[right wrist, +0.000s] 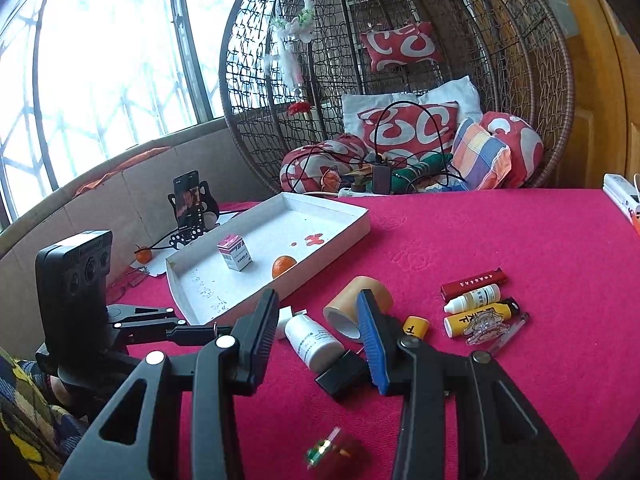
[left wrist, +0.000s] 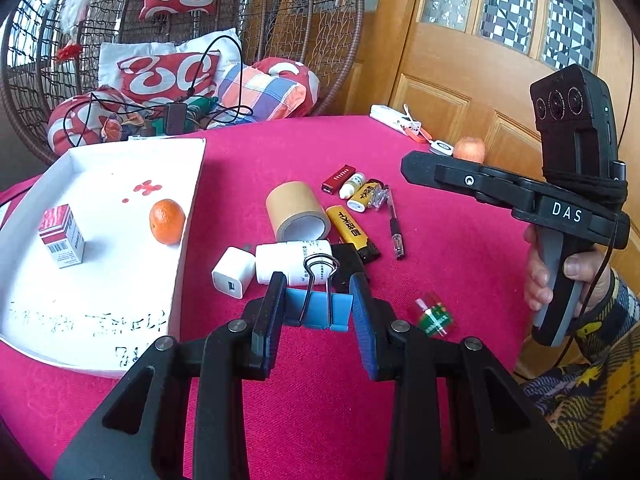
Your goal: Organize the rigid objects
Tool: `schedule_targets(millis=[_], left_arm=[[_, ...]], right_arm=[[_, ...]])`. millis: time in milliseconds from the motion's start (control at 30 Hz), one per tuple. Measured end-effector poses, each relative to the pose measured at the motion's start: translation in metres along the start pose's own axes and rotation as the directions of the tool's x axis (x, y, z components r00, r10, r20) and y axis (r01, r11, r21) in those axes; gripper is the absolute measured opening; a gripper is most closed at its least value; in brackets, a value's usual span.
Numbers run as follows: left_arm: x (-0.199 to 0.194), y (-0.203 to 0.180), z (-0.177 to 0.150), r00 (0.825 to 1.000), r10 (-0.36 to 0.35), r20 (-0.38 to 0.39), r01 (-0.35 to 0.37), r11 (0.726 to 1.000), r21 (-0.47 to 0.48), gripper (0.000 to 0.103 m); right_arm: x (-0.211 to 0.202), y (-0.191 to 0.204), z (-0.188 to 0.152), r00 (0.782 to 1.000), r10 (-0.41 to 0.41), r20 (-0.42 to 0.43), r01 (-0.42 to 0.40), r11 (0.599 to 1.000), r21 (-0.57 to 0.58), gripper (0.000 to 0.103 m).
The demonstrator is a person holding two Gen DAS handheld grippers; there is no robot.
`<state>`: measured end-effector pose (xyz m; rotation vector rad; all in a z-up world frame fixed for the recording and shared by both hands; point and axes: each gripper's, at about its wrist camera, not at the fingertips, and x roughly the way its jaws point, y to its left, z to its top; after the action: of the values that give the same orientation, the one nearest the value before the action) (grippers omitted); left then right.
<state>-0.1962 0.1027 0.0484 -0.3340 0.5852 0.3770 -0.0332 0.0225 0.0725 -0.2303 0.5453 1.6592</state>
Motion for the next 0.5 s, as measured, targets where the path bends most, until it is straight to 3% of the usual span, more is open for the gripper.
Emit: schedule_targets(millis=[167, 200, 233, 267, 400, 500], left_arm=[[-0.006, 0.007, 0.000, 1.000, 0.007, 0.020, -0.007, 1.000, -0.030, 0.032], [-0.007, 0.008, 0.000, 1.000, 0.005, 0.023, -0.005, 0.999, -0.038, 0.032], [-0.008, 0.008, -0.001, 1.000, 0.003, 0.025, -0.002, 0.999, -0.041, 0.032], [-0.008, 0.008, -0.001, 1.000, 0.003, 0.027, -0.002, 0.999, -0.041, 0.032], [-0.006, 0.010, -0.001, 1.000, 0.000, 0.021, 0.001, 0.999, -0.046, 0.032], [-0.005, 0.011, -0.002, 1.000, -0.003, 0.014, 0.003, 0.999, -0.051, 0.032]], right_arm=[[0.002, -0.004, -0.005, 0.997, 0.007, -0.076, -0.007, 1.000, 0.010, 0.044], [0.002, -0.004, -0.008, 0.995, 0.004, -0.100, -0.004, 1.000, 0.000, 0.049], [0.001, -0.003, -0.011, 0.993, -0.003, -0.118, 0.001, 1.000, -0.018, 0.061], [0.000, -0.001, -0.016, 0.991, -0.009, -0.133, 0.003, 0.999, -0.041, 0.065], [-0.001, 0.007, -0.039, 0.971, -0.043, -0.236, 0.010, 0.991, -0.137, 0.065], [0.002, 0.008, -0.058, 0.953, -0.034, -0.300, -0.010, 0.990, -0.143, 0.065]])
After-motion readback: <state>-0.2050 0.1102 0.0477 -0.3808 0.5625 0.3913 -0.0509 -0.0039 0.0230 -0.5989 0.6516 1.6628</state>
